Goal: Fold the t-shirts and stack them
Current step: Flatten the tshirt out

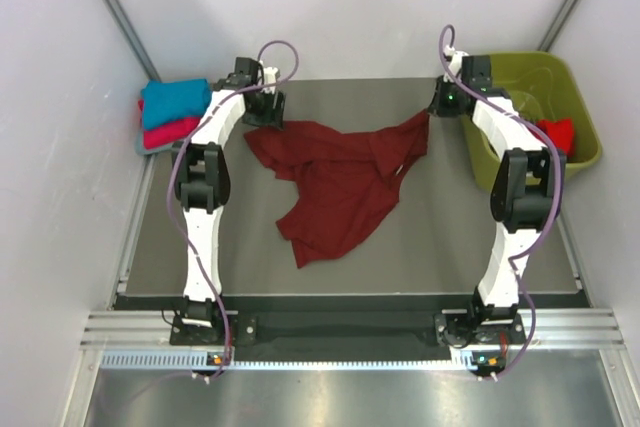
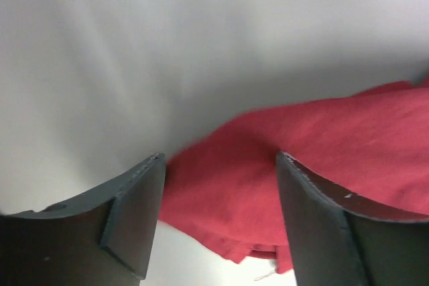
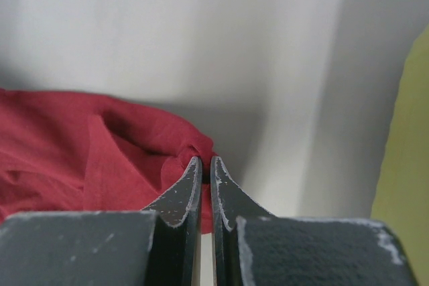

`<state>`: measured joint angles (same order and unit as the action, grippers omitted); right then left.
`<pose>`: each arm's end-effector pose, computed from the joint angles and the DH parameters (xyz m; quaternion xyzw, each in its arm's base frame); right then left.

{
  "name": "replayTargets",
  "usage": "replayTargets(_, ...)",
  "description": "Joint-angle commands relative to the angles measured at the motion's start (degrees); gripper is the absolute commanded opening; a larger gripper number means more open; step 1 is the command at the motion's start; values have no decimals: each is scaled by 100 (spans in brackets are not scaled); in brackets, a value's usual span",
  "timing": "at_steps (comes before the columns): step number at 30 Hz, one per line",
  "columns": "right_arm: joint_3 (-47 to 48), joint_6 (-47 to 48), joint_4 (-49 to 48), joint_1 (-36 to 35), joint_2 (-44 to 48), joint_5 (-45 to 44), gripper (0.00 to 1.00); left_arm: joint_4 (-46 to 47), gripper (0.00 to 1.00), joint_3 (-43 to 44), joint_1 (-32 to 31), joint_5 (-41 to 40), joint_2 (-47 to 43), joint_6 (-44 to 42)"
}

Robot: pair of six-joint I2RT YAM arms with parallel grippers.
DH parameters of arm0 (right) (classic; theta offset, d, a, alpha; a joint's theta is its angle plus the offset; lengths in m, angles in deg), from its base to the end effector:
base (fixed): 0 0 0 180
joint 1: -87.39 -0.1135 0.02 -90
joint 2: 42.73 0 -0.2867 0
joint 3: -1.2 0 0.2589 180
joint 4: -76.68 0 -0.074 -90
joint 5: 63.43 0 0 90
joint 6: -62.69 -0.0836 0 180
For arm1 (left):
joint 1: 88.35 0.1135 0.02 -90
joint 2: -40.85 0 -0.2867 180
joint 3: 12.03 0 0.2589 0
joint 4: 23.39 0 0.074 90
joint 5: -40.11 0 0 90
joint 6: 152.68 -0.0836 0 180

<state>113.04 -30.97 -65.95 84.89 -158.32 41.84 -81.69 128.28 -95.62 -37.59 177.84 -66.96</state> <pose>0.5172 0.0446 0.2534 -0.0458 0.9028 0.1428 0.4030 0.5706 -0.0907 0.1966 0.1275 0.9401 -0.1099 0.2964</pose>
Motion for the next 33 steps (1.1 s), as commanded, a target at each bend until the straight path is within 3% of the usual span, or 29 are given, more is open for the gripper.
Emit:
replayTargets(1, -113, 76, -270, -93, 449, 2, 0, 245, 74, 273, -3, -412, -592, 146)
replayTargets(4, -280, 128, -278, -119, 625, 73, 0, 315, 76, -279, 6, -316, -1278, 181)
replayTargets(6, -377, 303, -252, -171, 774, 117, 1, 482, 76, -1096, 6, -166, -1708, 207)
replayTargets(7, -482, 548, -243, -206, 871, 117, 18, 535, 75, -1647, -3, -70, -2111, 208)
replayTargets(10, -632, 682, -261, -233, 1003, 20, 40, 518, 73, -2432, -11, 132, -2755, 348)
replayTargets(11, -650, 717, -270, -242, 1064, -49, 59, 370, 72, -2765, -20, 176, -2861, 418)
replayTargets(12, -641, 752, -270, -251, 1082, -68, 59, 368, 72, -2864, -20, 229, -2862, 584)
replayTargets(13, -632, 805, -252, -268, 1091, -85, 82, 168, 72, -2961, -12, 273, -2845, 646)
replayTargets(14, -537, 875, -217, -329, 1065, -85, 88, 114, 70, -3118, -12, 352, -2827, 717)
replayTargets(21, 219, 1403, 222, -760, 433, -103, 92, 351, 66, -3446, -12, 555, -2687, 911)
replayTargets(33, 1555, 1728, 284, -1428, -1342, -340, 78, 377, 65, -3638, -12, 397, -2923, 937)
